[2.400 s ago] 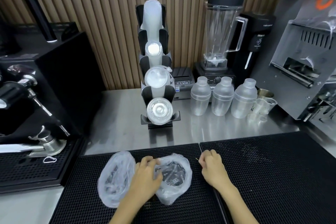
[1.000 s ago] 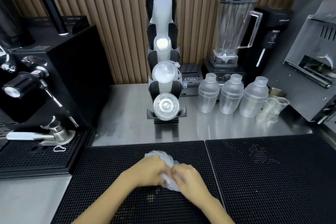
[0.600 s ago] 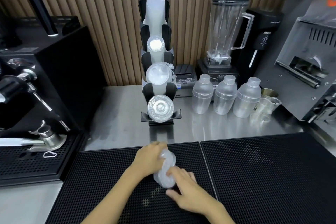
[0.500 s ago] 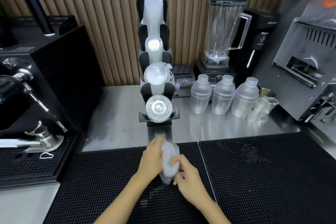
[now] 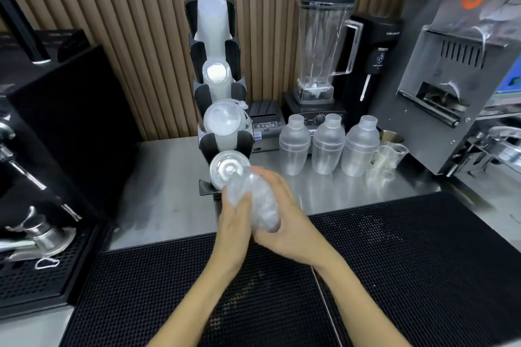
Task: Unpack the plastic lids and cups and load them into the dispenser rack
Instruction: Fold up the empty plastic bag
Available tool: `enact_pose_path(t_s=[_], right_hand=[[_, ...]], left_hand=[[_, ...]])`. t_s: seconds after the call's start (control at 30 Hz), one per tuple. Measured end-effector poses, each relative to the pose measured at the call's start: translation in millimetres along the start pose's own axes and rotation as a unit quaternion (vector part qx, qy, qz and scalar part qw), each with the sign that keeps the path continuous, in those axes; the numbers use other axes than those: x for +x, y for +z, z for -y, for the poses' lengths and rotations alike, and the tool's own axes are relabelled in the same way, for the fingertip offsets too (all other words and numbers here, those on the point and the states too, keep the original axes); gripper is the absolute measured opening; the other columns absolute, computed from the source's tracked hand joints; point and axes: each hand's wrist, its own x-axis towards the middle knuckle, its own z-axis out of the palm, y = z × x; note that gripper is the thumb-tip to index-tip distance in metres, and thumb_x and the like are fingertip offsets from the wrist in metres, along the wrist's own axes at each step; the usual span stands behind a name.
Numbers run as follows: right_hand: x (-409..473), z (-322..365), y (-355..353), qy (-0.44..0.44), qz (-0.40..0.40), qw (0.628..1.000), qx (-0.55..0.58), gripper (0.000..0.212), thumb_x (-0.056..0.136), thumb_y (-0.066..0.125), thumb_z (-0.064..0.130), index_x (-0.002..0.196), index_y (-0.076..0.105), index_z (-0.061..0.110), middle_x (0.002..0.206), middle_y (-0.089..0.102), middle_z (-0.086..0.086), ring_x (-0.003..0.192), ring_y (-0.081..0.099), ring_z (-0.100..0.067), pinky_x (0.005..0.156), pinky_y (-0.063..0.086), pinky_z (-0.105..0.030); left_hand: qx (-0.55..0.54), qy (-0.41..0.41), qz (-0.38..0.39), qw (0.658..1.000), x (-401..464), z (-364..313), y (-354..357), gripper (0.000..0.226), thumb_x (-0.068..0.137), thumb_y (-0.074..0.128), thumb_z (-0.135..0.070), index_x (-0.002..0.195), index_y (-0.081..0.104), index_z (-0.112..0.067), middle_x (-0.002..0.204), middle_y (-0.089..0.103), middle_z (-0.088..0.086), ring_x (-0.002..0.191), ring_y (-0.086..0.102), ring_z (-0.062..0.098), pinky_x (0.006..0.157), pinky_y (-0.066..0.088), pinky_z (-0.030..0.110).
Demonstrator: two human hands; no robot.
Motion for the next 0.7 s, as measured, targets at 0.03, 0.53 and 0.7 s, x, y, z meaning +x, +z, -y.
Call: enact_pose_path(t_s=[0.03, 0.53, 0.7], right_hand=[[-0.5, 1.9, -10.2, 0.006, -0.025, 1.000, -0.014, 0.078, 0.071, 0.065, 0.003, 0.132, 0.034, 0.040, 0.137, 0.034, 0.013, 0.126, 0.032, 0.009, 0.101, 0.031, -0.007], [-241.4, -38.5, -108.3, 0.285, -0.580, 0.722, -0.247, 0.063, 0.072, 0.071, 0.014, 0.123, 0.043, 0.038, 0.115, 0.044, 0.007, 0.097, 0.042, 0.007, 0.071, 0.036, -0.007], [-341.6, -95.0, -96.5, 0.435, -0.628, 0.595, -0.249, 0.077, 0.067, 0.076, 0.019, 0.134, 0.038, 0.024, 0.129, 0.043, -0.014, 0.118, 0.041, -0.030, 0.085, 0.038, -0.036]], left_hand=[[-0.003, -0.024, 0.052, 0.998, 6.7, -5.4, 5.4, 0.031, 0.097, 0.043, -0.019, 0.128, 0.046, -0.018, 0.114, 0.061, -0.009, 0.100, 0.059, -0.011, 0.081, 0.047, 0.009], [0.250, 0.172, 0.401, 0.864, -14.3, 25.1, 174.2, 0.040, 0.099, 0.031, -0.040, 0.132, 0.046, -0.022, 0.130, 0.050, -0.006, 0.126, 0.041, 0.014, 0.108, 0.033, 0.034], [0.268, 0.202, 0.481, 0.810, -40.4, 43.3, 231.5, 0.039, 0.100, 0.036, -0.035, 0.132, 0.048, -0.016, 0.131, 0.052, 0.001, 0.124, 0.040, 0.019, 0.106, 0.032, 0.034]])
